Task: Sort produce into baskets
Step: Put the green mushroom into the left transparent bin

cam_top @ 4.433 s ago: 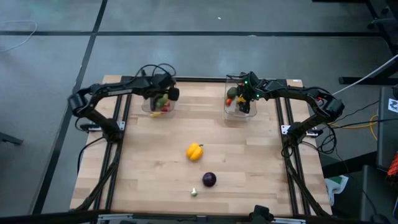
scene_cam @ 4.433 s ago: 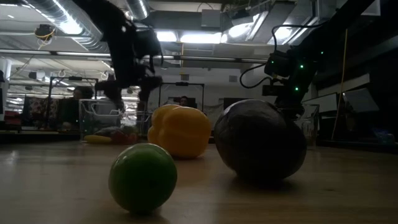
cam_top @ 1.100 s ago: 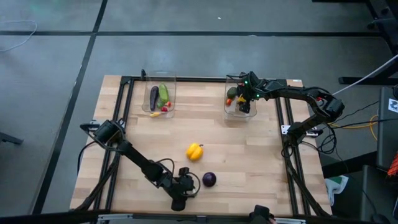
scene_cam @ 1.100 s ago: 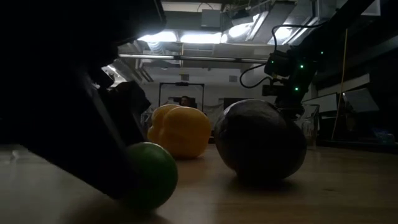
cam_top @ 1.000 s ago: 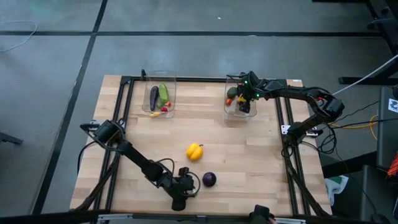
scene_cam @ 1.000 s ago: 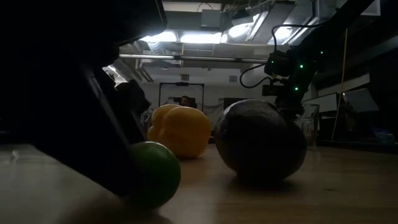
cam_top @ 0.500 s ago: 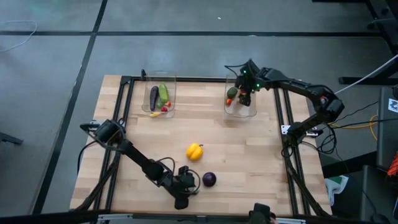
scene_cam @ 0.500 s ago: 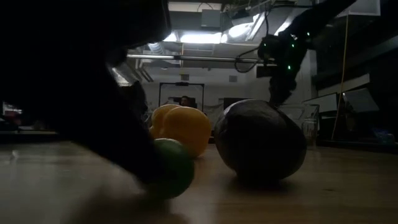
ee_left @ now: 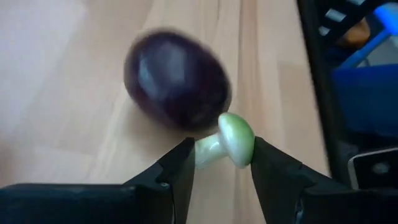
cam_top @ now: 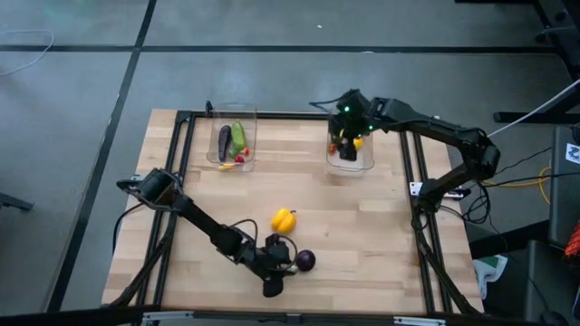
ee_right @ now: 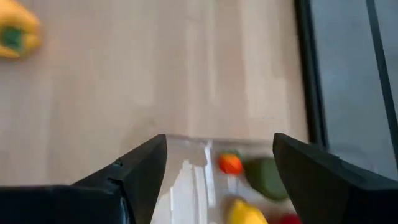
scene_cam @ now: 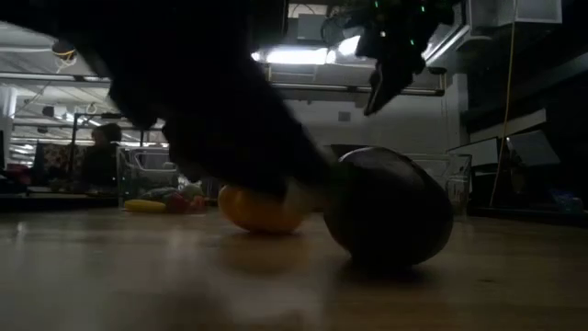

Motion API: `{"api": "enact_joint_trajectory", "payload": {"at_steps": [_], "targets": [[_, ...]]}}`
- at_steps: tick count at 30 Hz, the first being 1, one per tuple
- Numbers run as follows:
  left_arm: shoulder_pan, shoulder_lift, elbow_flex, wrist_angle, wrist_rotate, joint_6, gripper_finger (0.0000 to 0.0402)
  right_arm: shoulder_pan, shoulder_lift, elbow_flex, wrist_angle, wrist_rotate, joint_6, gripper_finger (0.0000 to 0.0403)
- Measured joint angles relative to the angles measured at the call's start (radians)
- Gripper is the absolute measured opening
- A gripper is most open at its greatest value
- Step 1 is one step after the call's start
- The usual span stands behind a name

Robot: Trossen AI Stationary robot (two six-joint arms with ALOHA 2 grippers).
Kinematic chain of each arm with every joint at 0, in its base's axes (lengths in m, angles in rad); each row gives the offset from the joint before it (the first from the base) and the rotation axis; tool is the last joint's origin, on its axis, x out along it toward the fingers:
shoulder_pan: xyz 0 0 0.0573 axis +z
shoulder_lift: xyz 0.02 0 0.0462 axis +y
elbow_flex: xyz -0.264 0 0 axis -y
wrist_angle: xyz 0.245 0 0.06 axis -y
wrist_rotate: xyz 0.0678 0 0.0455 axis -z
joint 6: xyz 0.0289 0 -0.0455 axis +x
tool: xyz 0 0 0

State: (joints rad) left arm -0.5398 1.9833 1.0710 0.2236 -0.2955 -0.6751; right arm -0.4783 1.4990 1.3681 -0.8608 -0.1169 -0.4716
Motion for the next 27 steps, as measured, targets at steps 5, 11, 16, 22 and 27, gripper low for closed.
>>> {"api": "enact_joint_trajectory", "payload": {"at_steps": [5, 11, 16, 22, 27], "targets": [[0.016, -0.099, 0.002, -0.035, -0.004, 0.052, 0.0140, 0.122, 0.001, 0.045, -0.001, 0.001, -0.003, 0.0292], [0.047, -0.267, 0.002, -0.201, -0.043, 0.068, 0.0140, 0.240, 0.001, 0.066, 0.004, 0.001, 0.005, 0.0292], [0.081, -0.434, 0.002, -0.447, -0.139, 0.076, 0.0140, 0.337, 0.002, 0.066, 0.005, 0.001, 0.024, 0.0292], [0.157, -0.618, 0.002, -0.746, -0.344, 0.161, 0.0140, 0.441, 0.002, 0.066, 0.006, 0.000, 0.075, 0.0292], [0.262, -0.725, 0.002, -0.992, -0.484, 0.235, 0.0140, 0.511, 0.011, 0.065, 0.034, 0.001, 0.133, 0.0292]]}}
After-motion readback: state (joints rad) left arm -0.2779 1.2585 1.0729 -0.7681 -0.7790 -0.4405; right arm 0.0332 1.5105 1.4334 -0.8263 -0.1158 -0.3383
